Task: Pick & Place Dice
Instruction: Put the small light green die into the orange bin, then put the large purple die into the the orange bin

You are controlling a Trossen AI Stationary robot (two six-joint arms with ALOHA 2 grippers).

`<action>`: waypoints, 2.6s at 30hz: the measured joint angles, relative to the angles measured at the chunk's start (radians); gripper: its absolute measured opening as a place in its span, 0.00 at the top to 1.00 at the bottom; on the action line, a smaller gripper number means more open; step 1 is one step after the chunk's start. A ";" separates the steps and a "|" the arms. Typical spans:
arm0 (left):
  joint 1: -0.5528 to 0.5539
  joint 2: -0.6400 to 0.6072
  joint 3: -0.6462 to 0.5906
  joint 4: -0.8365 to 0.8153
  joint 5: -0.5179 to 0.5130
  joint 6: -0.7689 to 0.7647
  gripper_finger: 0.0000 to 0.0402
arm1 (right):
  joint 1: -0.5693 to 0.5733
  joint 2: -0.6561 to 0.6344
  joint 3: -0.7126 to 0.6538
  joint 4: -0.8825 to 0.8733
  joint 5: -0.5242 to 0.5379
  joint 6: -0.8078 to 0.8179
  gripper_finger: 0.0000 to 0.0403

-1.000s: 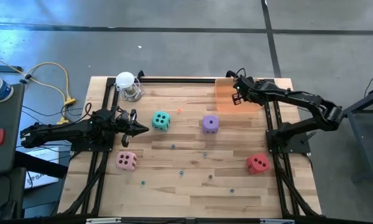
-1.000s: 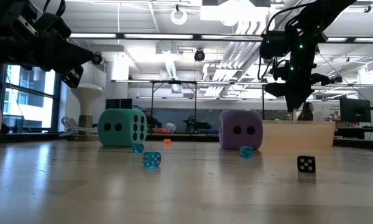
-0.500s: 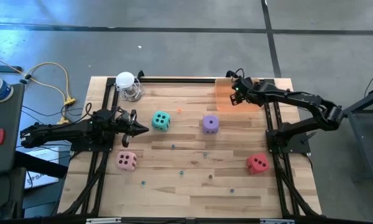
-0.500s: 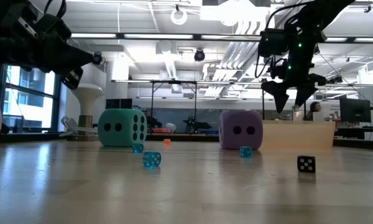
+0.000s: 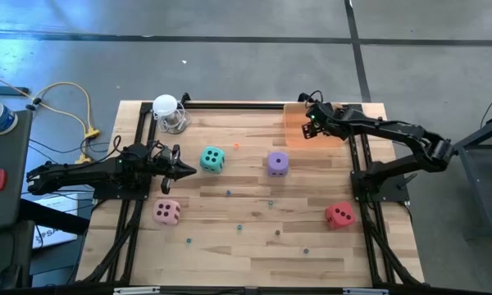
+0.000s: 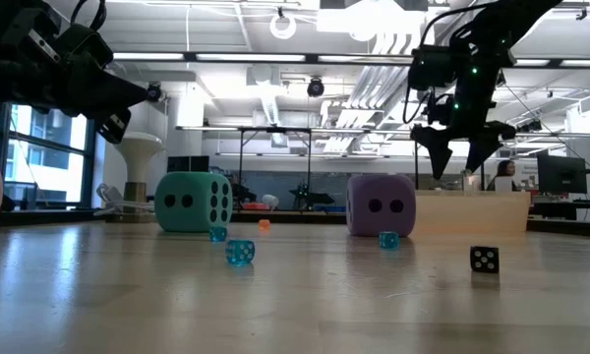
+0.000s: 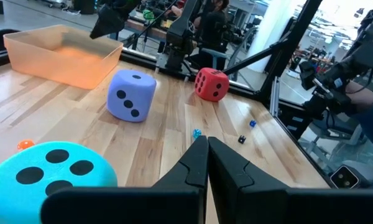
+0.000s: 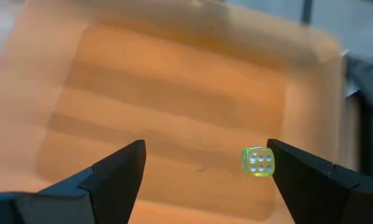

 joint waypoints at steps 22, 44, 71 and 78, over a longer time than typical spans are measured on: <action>0.000 0.000 0.000 0.000 -0.021 0.000 0.99 | -0.040 -0.014 -0.370 0.602 -0.058 -0.053 0.19; 0.000 0.000 0.000 -0.008 -0.020 -0.002 0.99 | 0.006 -0.208 -0.369 0.477 0.180 -0.109 0.19; 0.000 0.000 0.000 -0.007 -0.019 0.007 0.99 | 0.117 -0.278 -0.369 0.694 0.050 -0.195 0.19; 0.000 0.000 0.000 -0.007 -0.019 0.008 0.99 | 0.327 -0.334 -0.369 0.830 0.030 -0.282 0.19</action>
